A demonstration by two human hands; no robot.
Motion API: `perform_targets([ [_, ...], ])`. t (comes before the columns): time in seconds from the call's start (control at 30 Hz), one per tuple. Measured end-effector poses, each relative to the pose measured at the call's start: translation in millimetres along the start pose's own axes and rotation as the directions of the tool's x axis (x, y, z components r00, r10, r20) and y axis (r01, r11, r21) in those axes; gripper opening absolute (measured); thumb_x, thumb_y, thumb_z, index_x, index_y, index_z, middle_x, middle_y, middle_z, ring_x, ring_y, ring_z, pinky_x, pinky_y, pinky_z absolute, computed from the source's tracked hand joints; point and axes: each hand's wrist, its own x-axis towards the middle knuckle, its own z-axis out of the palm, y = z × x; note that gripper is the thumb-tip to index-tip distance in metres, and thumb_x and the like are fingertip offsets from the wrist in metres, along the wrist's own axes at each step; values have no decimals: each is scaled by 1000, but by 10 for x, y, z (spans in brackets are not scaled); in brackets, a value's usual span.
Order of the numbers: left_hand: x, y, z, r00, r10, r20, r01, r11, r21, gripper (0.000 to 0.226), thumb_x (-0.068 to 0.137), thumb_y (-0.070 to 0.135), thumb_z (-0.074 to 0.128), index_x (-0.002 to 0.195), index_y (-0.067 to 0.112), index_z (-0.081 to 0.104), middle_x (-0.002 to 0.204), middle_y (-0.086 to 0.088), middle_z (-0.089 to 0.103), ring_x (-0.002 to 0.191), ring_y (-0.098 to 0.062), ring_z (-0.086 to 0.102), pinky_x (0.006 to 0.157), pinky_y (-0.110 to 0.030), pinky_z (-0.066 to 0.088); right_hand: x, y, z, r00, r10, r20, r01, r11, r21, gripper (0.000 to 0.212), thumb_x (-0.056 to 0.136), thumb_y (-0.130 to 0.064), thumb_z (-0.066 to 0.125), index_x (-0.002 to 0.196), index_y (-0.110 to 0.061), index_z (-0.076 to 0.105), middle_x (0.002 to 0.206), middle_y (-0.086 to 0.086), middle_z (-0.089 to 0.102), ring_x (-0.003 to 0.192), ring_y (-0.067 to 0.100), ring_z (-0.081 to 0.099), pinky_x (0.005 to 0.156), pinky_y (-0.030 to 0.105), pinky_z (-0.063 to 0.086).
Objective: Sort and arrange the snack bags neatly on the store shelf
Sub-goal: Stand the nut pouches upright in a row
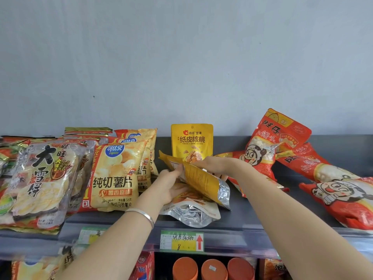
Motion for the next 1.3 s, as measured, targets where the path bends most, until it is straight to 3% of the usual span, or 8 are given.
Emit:
perform_targets([
  [0.1, -102, 70, 126, 990, -114, 78, 121, 988, -100, 55, 90, 53, 51, 119, 6, 53, 106, -22, 61, 88, -37, 61, 68, -48, 52, -50, -58, 21, 988, -140, -71, 128, 979, -156, 35, 102, -36, 31, 107, -7, 50, 101, 14, 57, 90, 27, 54, 87, 41, 48],
  [0.17, -155, 133, 150, 978, -153, 144, 169, 980, -103, 64, 83, 65, 51, 112, 8, 61, 102, -20, 67, 89, -36, 64, 69, -48, 53, -77, -79, 15, 987, -149, -56, 134, 968, -212, 36, 98, -26, 39, 129, -10, 49, 120, 13, 55, 98, 27, 55, 87, 37, 47],
  [0.27, -201, 126, 166, 985, -129, 113, 131, 991, -11, 42, 87, 40, 61, 109, 5, 62, 87, -16, 67, 79, -32, 65, 59, -39, 54, -110, -87, -32, 994, -97, 49, 106, 972, -210, 60, 89, -23, 51, 147, -23, 35, 138, 9, 49, 117, 31, 55, 93, 40, 50],
  [0.4, -180, 49, 191, 994, -112, -7, 112, 994, 6, 29, 90, 11, 53, 118, 2, 55, 82, -16, 60, 70, -31, 61, 52, -38, 50, 2, -43, 66, 994, -96, -42, 75, 931, -357, 53, 91, -25, 51, 142, -13, 39, 138, 14, 48, 122, 34, 50, 94, 40, 47],
  [0.57, -175, 27, 158, 998, -29, -53, 39, 981, 192, 29, 88, 17, 55, 113, 3, 62, 91, -16, 65, 84, -31, 62, 70, -35, 52, 57, 15, 140, 982, -147, -116, 88, 909, -406, 41, 94, -33, 56, 121, -2, 54, 121, 15, 60, 105, 30, 57, 86, 36, 45],
  [0.77, -204, 102, 24, 1000, -22, 15, 13, 886, 463, 23, 92, 23, 51, 72, 13, 56, 73, -9, 60, 69, -23, 56, 65, -27, 41, -20, 52, 15, 988, -145, -55, 119, 935, -333, 42, 93, -34, 58, 124, -7, 52, 125, 11, 58, 94, 22, 51, 78, 31, 40],
  [1.07, -198, 364, -72, 990, 135, 43, -140, 878, 457, 15, 94, 14, 55, 80, 12, 61, 86, -13, 65, 75, -26, 62, 73, -36, 51, 16, 86, -222, 935, -122, -334, 146, 988, 49, 44, 91, -33, 61, 124, -3, 55, 122, 14, 59, 113, 30, 56, 86, 35, 44],
  [1.3, -76, 660, -57, 851, 483, -205, -407, 854, 324, 13, 95, 10, 52, 106, 14, 57, 109, -11, 62, 100, -29, 58, 91, -41, 46, 307, 317, -40, 812, 27, -583, 361, 761, 539, 10, 91, -18, 60, 88, -12, 68, 86, 7, 71, 87, 28, 66, 80, 40, 54],
])
